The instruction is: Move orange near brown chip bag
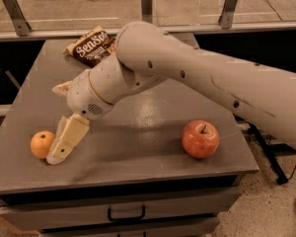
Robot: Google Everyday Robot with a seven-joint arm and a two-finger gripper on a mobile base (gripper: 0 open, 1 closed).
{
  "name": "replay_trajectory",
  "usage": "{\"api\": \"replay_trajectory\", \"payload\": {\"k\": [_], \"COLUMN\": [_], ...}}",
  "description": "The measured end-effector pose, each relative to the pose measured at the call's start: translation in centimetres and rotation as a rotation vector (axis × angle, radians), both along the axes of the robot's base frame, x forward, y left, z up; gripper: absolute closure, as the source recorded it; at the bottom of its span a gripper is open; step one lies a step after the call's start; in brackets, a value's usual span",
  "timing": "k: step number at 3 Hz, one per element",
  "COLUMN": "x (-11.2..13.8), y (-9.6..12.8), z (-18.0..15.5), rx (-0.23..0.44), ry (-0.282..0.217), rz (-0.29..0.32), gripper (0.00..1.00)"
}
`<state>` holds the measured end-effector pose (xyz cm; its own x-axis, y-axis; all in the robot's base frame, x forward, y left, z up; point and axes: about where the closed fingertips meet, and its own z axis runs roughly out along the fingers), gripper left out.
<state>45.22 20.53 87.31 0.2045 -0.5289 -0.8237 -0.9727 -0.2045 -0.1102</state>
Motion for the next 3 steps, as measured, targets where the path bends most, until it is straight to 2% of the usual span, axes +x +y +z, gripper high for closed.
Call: {"api": "replay_trajectory", "payload": {"k": [1,3], "x": [-0.2,-1.0], "y": [0.7,1.3], "z": [-1.7,-3.7], "rx": [0.027,0.047], "ry": [0.004,0.027], "rz": [0.012,0.020], "gripper": [0.00,0.41]}}
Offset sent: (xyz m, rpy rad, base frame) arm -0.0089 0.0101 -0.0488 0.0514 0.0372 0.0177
